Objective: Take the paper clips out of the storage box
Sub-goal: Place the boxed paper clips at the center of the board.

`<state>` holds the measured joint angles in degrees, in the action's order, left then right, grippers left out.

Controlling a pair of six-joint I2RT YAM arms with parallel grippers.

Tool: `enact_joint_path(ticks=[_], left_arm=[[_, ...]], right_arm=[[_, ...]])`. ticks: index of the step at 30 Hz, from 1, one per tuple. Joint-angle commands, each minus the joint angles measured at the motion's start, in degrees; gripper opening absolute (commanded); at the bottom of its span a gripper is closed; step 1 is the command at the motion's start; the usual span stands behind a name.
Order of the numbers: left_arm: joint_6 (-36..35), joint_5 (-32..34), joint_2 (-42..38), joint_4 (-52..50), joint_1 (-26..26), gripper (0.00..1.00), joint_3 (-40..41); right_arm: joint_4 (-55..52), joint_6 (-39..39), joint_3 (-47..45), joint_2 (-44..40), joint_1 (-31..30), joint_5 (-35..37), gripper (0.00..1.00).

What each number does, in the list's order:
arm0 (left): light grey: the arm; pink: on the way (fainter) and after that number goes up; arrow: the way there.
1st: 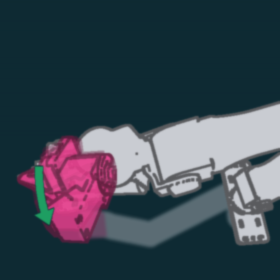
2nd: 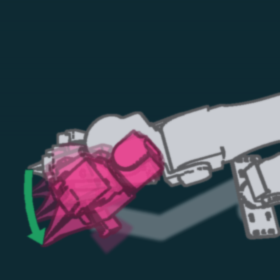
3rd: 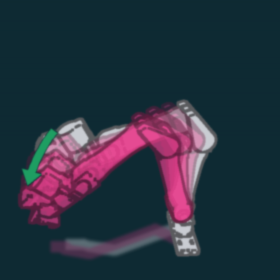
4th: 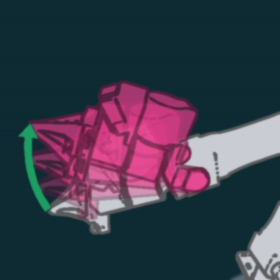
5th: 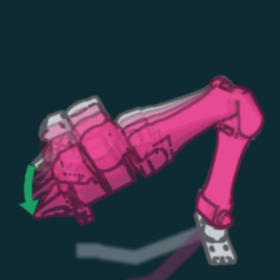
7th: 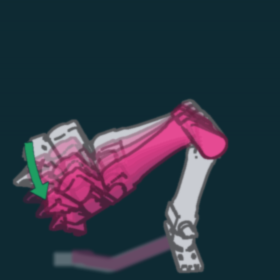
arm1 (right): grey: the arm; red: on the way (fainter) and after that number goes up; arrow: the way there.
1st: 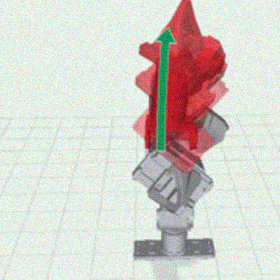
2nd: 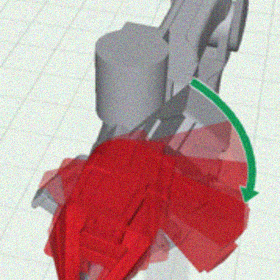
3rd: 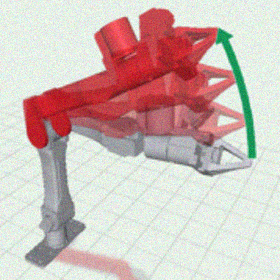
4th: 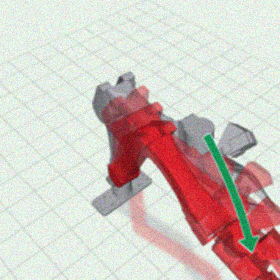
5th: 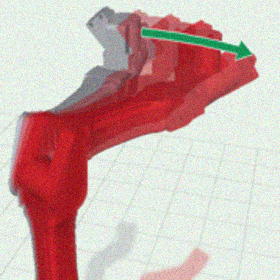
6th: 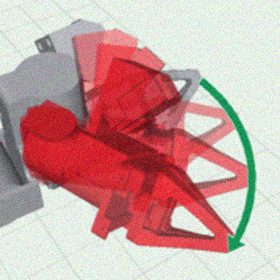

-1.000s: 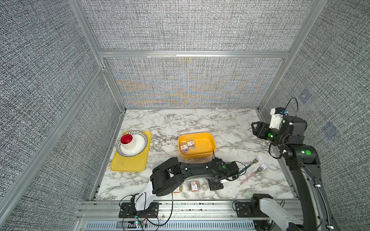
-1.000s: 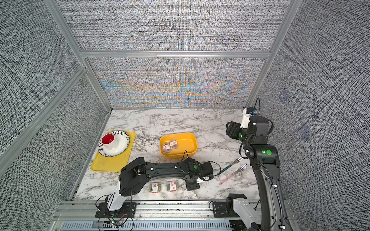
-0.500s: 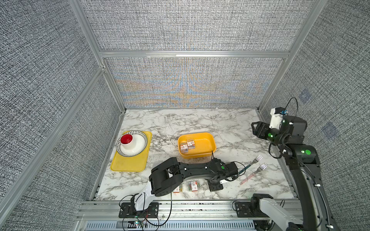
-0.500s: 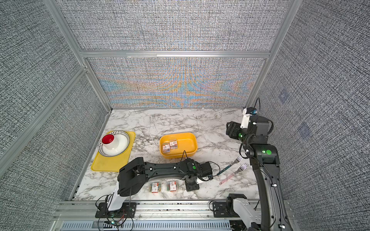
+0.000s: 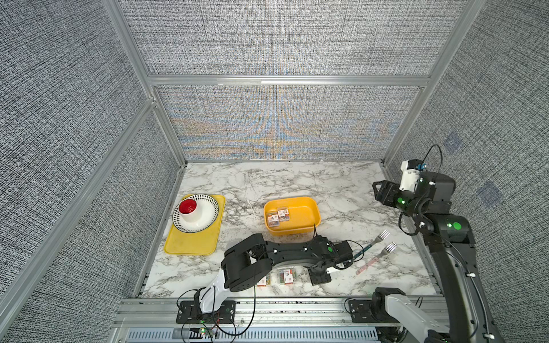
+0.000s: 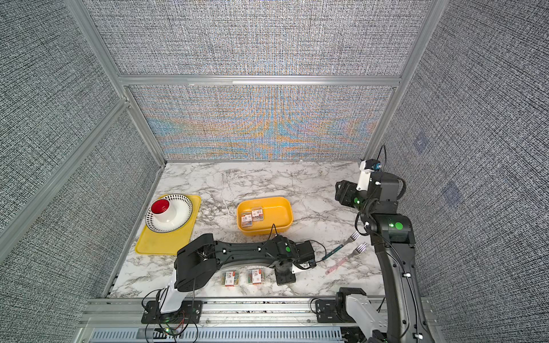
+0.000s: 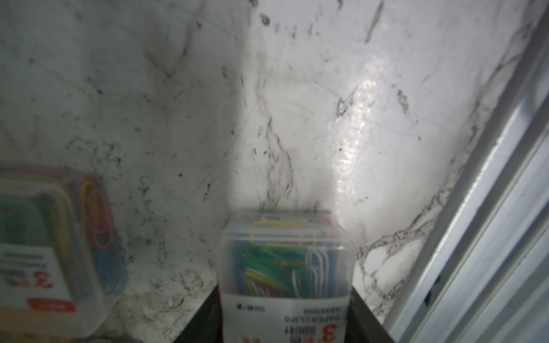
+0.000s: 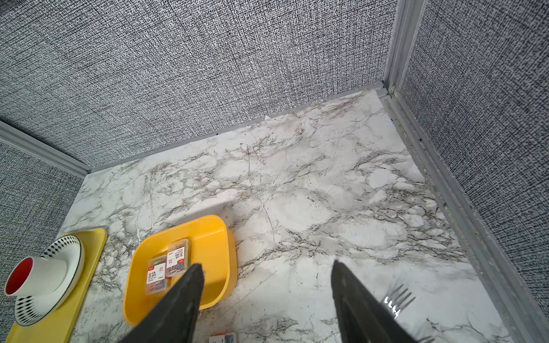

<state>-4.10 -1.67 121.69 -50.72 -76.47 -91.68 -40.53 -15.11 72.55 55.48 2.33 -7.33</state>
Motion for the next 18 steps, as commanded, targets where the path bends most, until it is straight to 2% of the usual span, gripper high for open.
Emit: enact_joint_path(ticks=[1, 18], left_arm=[[-0.47, -0.71, -0.58, 0.27, 0.0, 0.49, 0.19], [-1.13, -2.09, -0.33, 0.47, 0.0, 0.51, 0.28]], right_arm=[[0.85, -0.18, -0.2, -0.11, 0.04, -0.14, 0.71], [0.87, -0.27, -0.09, 0.04, 0.22, -0.58, 0.71]])
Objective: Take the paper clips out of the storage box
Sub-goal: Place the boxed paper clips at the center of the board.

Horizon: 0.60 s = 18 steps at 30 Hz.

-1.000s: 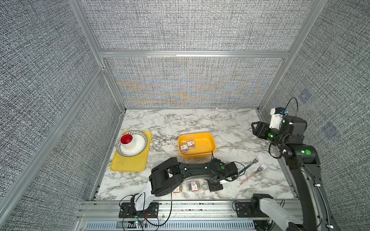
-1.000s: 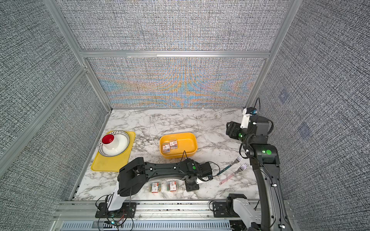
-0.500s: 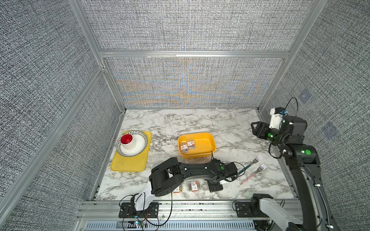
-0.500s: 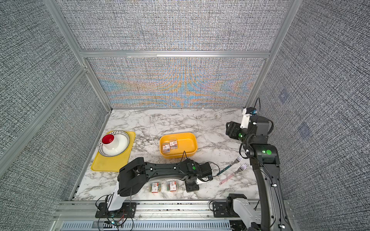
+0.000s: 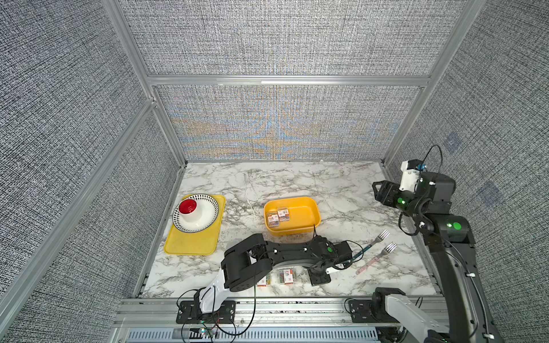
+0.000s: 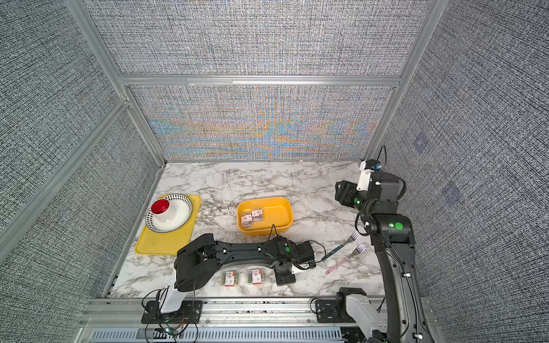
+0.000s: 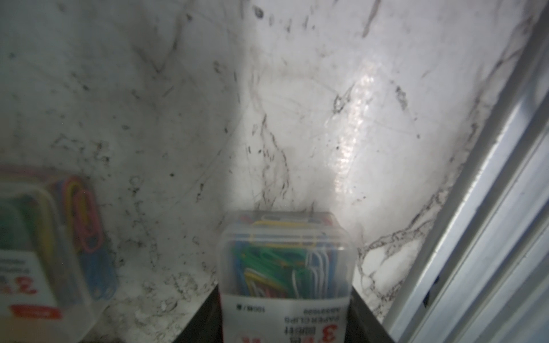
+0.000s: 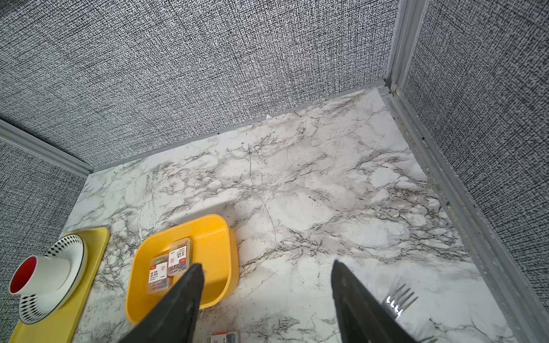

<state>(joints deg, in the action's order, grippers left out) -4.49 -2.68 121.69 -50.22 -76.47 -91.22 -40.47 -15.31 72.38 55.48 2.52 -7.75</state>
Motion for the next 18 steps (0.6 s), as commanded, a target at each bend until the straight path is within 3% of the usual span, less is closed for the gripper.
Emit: enact_joint_path(ticks=[1, 18], left_arm=[[-0.81, -1.25, -0.27, -0.11, -0.01, 0.51, -0.19], [-1.74, -0.05, 0.41, -0.41, 0.0, 0.54, -0.02]], right_arm=[[0.75, -0.08, 0.12, 0.08, 0.0, -0.16, 0.71], [0.83, -0.25, -0.05, -0.02, 0.17, -0.43, 0.71]])
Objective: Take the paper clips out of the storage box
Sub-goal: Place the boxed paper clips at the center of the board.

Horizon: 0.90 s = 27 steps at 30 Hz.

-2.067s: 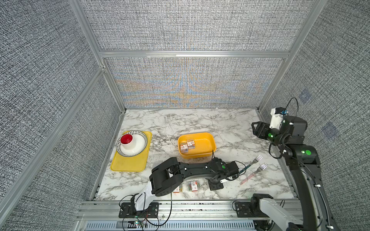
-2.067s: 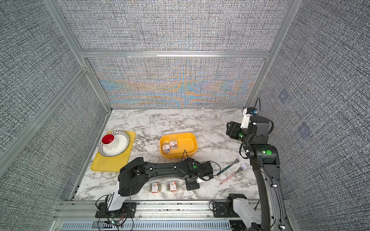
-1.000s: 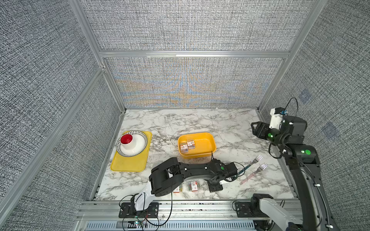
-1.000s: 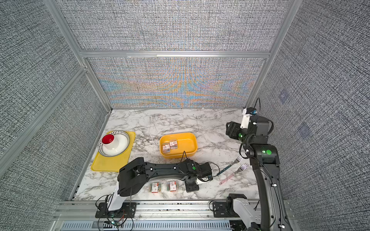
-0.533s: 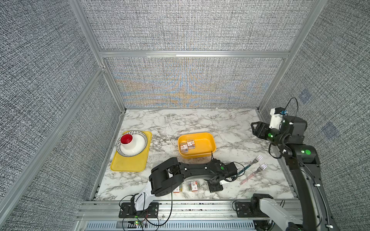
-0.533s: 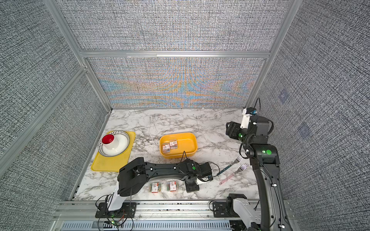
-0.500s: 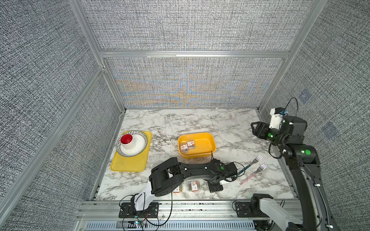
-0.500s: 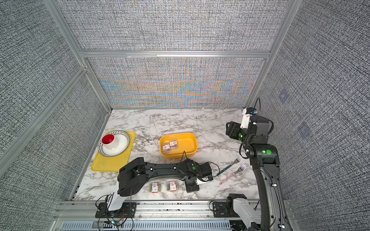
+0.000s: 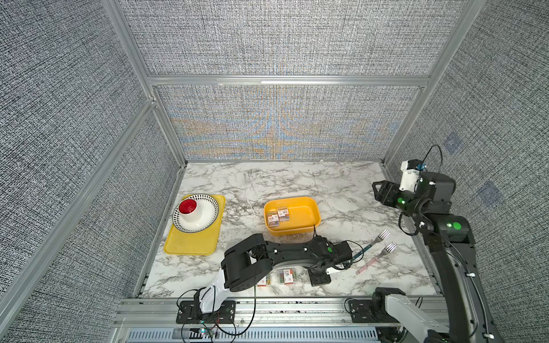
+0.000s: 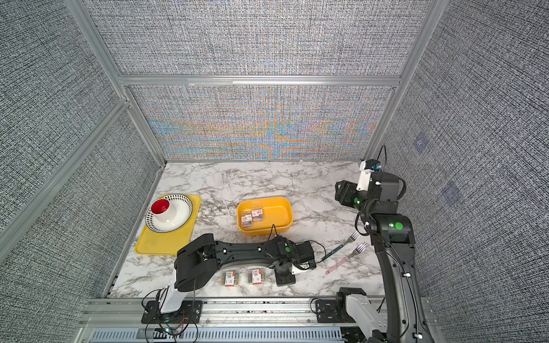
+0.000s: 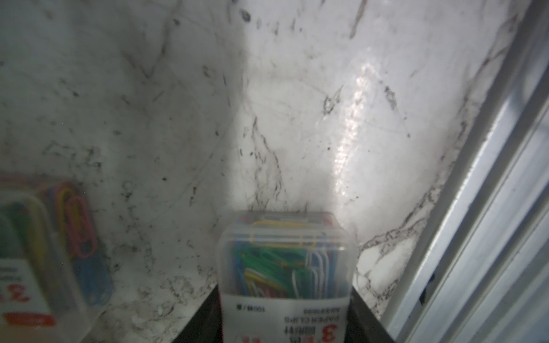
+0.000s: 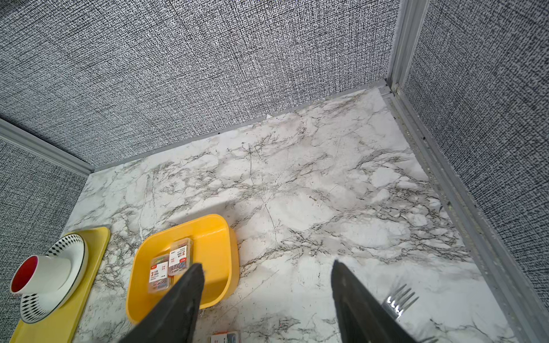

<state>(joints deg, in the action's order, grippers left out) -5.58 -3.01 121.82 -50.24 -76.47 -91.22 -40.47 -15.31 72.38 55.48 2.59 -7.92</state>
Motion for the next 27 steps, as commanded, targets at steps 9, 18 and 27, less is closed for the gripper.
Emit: enact_joint_path(ticks=[9, 18, 27], left_arm=[[-1.13, 1.34, 0.26, -0.74, 0.0, 0.58, -0.18], [-1.97, 2.03, 0.7, -1.53, 0.0, 0.59, -0.58], [-2.33, 1.58, 0.62, -2.1, 0.09, 0.61, -1.24]], right_arm=[[0.92, -0.25, -0.05, 0.06, 0.09, -0.36, 0.71], [1.13, -0.33, -0.22, 0.23, 0.22, -0.69, 0.71], [1.18, -0.47, -0.13, 0.44, 0.22, -0.92, 0.71]])
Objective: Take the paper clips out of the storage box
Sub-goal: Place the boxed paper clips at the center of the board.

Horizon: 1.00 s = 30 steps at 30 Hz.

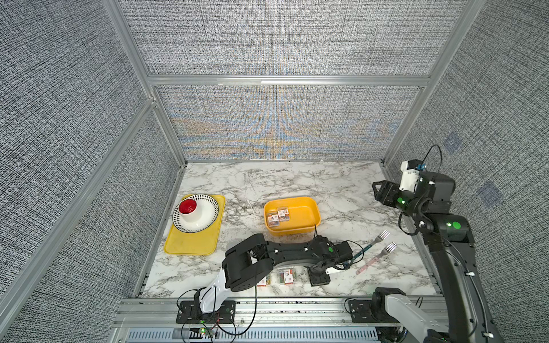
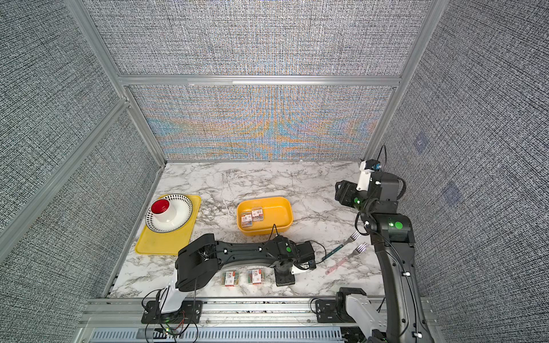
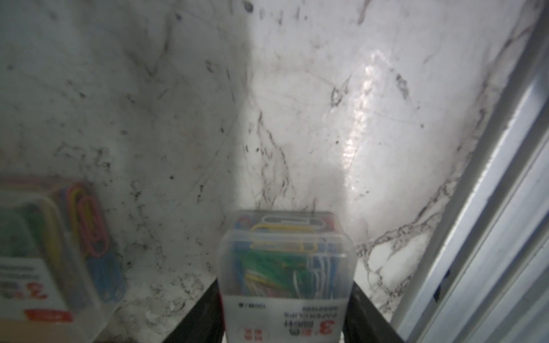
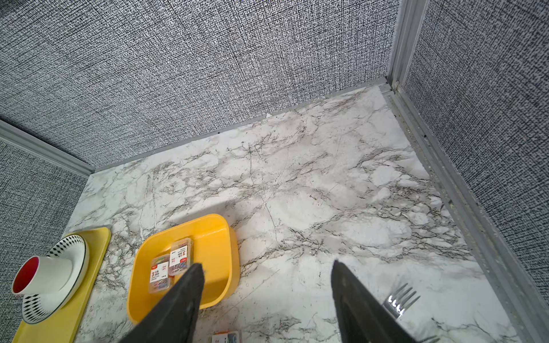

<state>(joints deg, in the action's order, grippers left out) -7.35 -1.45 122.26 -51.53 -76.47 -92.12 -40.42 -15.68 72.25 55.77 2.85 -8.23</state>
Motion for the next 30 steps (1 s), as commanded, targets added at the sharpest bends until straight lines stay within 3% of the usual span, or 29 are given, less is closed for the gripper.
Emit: enact_joint_path(ticks=[1, 13, 15, 30], left_arm=[[-0.57, 0.0, 0.21, -0.9, 0.09, 0.61, -0.21], [-0.72, -0.14, -0.26, -1.26, 0.09, 0.65, -0.17], [-0.73, 0.04, -0.74, -1.04, 0.09, 1.0, -0.08], [-1.16, 0.44, -3.0, -1.55, 0.01, 1.0, -0.34]], right_arm=[[1.14, -0.14, 0.0, 0.15, -0.04, -0.65, 0.71], [1.14, -0.23, -0.35, -0.04, 0.12, -0.56, 0.71], [1.14, -0.36, -0.28, -0.01, 0.07, -0.56, 0.71], [1.09, -0.41, -0.22, 0.13, 0.31, -0.56, 0.71]])
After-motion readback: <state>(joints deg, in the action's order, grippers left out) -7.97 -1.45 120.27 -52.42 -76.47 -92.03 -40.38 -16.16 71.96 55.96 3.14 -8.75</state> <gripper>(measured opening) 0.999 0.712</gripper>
